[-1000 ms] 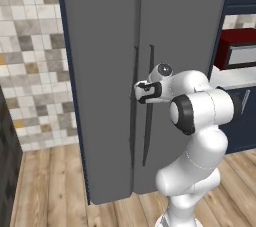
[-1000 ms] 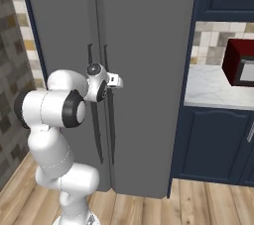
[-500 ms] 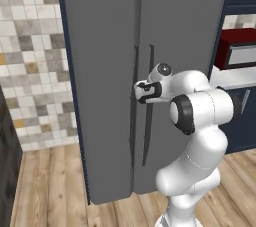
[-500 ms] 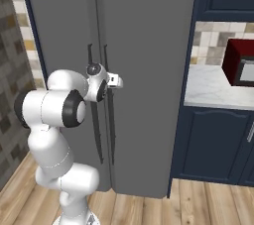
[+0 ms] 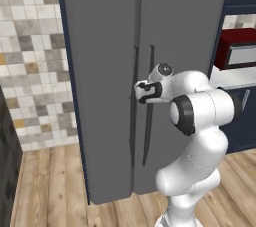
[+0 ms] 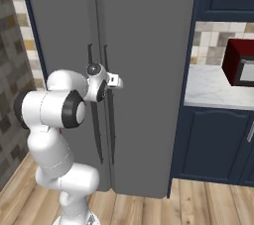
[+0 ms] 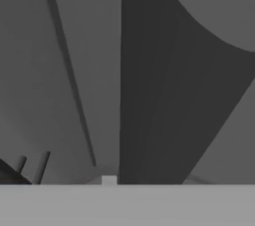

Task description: Move the hot dog bun to the plate on the dining table and place the condiment next to that plate. Then navigate to the fridge and take the sausage and place it on the plate as well.

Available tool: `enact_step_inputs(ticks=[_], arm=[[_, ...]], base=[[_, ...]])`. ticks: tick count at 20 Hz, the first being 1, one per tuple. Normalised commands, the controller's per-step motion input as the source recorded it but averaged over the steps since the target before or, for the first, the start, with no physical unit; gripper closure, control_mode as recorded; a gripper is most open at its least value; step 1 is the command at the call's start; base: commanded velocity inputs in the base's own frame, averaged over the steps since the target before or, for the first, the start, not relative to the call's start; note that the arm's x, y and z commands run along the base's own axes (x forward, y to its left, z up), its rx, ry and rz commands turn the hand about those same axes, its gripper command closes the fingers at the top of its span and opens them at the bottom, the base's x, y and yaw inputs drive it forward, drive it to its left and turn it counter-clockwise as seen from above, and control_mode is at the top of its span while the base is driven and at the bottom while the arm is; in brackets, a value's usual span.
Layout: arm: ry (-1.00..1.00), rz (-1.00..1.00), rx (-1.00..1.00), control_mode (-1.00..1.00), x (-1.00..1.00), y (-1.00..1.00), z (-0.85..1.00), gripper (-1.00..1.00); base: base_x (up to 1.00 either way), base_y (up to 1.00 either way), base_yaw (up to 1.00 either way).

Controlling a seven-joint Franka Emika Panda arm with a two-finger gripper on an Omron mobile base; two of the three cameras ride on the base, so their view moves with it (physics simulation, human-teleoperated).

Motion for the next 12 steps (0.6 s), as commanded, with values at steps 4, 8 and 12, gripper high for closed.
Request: enact_step_inputs(ticks=[4,8,12], arm=[[0.00,-0.07,0.05,-1.00,-0.89,-0.02,-0.01,1.00],[0.00,-0.07,0.08,-1.00,-1.00,-0.14,0.15,1.00],[0.00,-0.09,0.14,-1.00,-1.00,-0.34,0.40,1.00]], base=[[0.00,0.00,0.00],[0.00,0.00,0.00],[0.00,0.00,0.00]])
